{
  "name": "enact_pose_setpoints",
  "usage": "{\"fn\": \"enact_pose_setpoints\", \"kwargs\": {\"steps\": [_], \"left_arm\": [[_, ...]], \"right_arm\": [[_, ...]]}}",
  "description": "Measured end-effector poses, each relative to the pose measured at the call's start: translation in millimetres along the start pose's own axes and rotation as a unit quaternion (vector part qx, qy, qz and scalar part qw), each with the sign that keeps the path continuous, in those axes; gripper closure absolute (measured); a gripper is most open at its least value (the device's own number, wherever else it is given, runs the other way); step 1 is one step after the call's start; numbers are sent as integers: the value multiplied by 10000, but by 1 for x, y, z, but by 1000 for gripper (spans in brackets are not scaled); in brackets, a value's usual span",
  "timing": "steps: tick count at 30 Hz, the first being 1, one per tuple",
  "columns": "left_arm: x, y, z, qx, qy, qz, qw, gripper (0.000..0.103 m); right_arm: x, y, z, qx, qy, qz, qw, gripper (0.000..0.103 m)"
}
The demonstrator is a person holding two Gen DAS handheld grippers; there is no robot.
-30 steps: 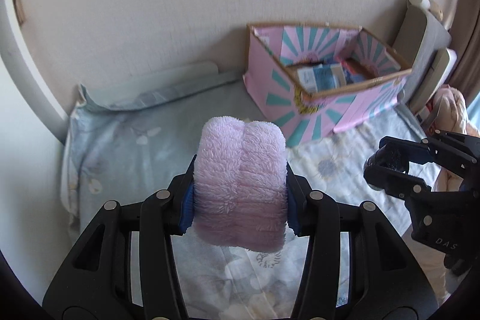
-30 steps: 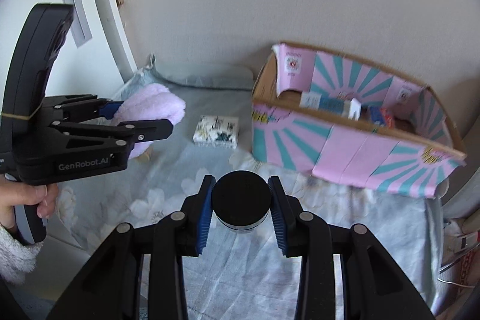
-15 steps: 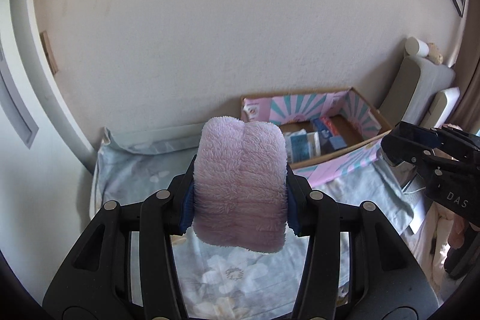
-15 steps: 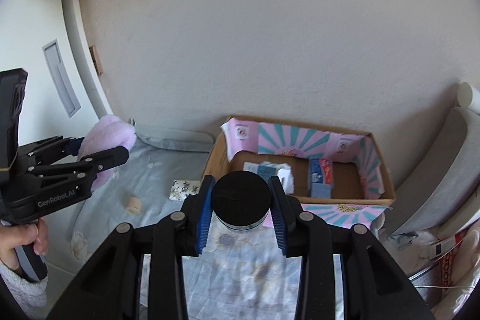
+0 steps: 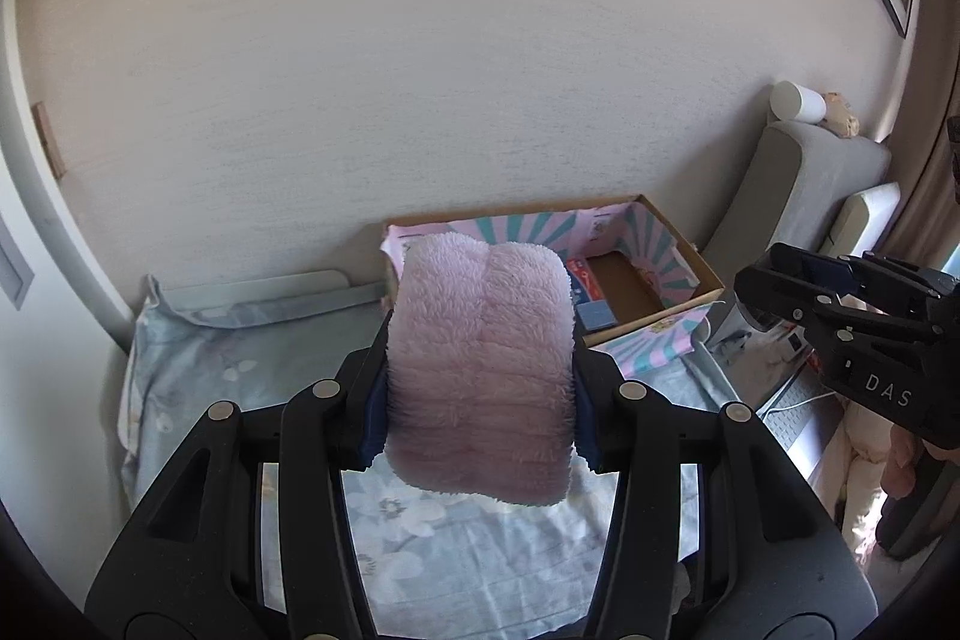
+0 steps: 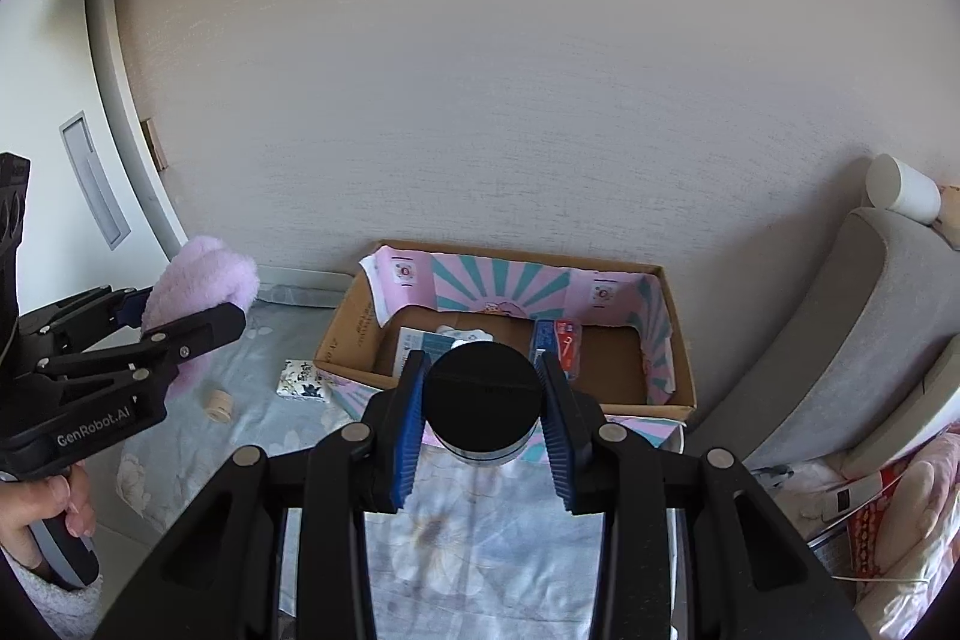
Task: Organize objects
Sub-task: 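Lift the sock and jar and carry both over the cardboard box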
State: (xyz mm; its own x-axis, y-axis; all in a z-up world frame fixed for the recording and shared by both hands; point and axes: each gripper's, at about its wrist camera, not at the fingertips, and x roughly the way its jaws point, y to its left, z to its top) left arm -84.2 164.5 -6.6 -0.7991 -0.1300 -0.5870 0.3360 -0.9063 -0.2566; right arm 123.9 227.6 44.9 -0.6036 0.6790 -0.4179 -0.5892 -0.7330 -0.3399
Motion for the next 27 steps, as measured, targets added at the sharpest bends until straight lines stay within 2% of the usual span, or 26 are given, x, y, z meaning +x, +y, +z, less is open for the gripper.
{"fn": "enact_pose_setpoints", "kwargs": {"steps": [17, 23, 27], "left_arm": [[14, -35, 8, -90, -1, 28, 10000, 59], [31, -36, 21, -197, 134, 9, 9997, 59], [59, -32, 35, -223, 336, -54, 9992, 59]], "right_arm": [[1, -36, 0, -81, 26, 188, 9998, 70], [12, -44, 15, -139, 245, 319, 9991, 70], [30, -47, 34, -297, 386, 369, 9981, 70]]}}
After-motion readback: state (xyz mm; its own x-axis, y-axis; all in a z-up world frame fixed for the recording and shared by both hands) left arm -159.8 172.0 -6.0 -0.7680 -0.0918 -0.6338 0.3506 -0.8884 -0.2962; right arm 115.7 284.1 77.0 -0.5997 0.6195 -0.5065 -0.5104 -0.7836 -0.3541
